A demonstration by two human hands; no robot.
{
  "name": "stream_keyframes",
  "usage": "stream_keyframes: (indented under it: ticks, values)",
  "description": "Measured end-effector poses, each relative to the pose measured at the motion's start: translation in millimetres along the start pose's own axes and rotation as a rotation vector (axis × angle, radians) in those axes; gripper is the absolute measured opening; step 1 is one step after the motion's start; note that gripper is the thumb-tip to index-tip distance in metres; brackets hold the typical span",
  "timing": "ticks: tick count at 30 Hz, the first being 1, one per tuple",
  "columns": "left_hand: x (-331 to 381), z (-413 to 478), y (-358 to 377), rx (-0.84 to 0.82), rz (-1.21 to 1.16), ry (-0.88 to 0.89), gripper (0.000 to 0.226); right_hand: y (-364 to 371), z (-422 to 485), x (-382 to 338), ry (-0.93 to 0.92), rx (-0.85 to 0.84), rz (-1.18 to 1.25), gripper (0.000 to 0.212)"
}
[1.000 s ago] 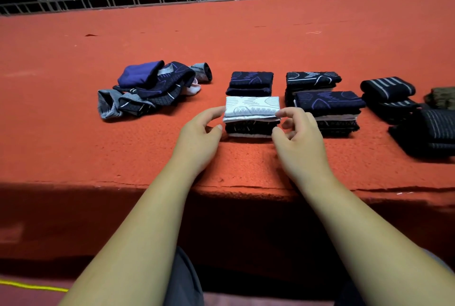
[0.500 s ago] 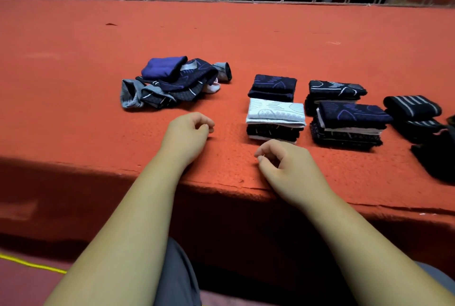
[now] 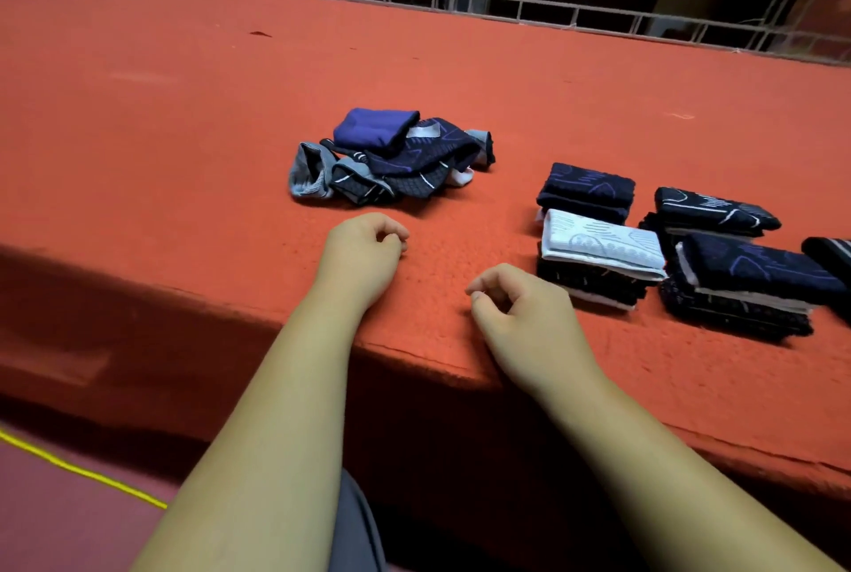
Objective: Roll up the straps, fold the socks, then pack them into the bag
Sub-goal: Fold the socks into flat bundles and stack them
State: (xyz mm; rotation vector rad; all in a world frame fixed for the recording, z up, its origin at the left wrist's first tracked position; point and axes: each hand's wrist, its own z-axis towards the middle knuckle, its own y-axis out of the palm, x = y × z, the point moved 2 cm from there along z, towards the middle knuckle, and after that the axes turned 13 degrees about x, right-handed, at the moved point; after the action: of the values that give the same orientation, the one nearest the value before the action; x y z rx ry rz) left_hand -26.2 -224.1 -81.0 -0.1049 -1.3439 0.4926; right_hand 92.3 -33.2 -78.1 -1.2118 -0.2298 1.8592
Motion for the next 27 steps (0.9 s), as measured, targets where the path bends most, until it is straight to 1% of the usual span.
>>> stream_keyframes:
  ticks: [3,7,10,14,18,19,22,24,26,27]
  values:
    - [-7,11,-2,0.011,-0.049,-0.035,0.032,29,24,-16,0.059,-0.01,0.044,0.01]
    - [-6,22,-7,0.026,-0.127,-0.109,0.033,71,62,-24,0.267,-0.03,0.179,0.014]
    - [-5,29,-7,0.017,-0.185,-0.171,0.032,96,92,-18,0.382,-0.021,0.269,0.028]
    - [-4,36,-3,-0.012,-0.219,-0.227,0.031,116,119,-21,0.44,-0.022,0.342,0.04]
    - [-2,40,-2,-0.036,-0.235,-0.243,0.029,128,123,-22,0.457,-0.017,0.347,0.06]
    - [-3,42,-1,-0.037,-0.234,-0.248,0.029,129,121,-22,0.456,-0.002,0.359,0.061]
    - [-6,46,0,-0.016,-0.225,-0.261,0.029,124,115,-24,0.455,0.055,0.401,0.052]
    - [-6,45,1,0.018,-0.225,-0.233,0.028,119,111,-26,0.443,0.099,0.423,0.047]
    - [-4,46,1,0.074,-0.145,-0.077,0.029,112,107,-28,0.424,0.105,0.436,0.044]
    - [-2,45,0,0.087,-0.069,0.029,0.035,108,104,-30,0.416,0.11,0.44,0.043]
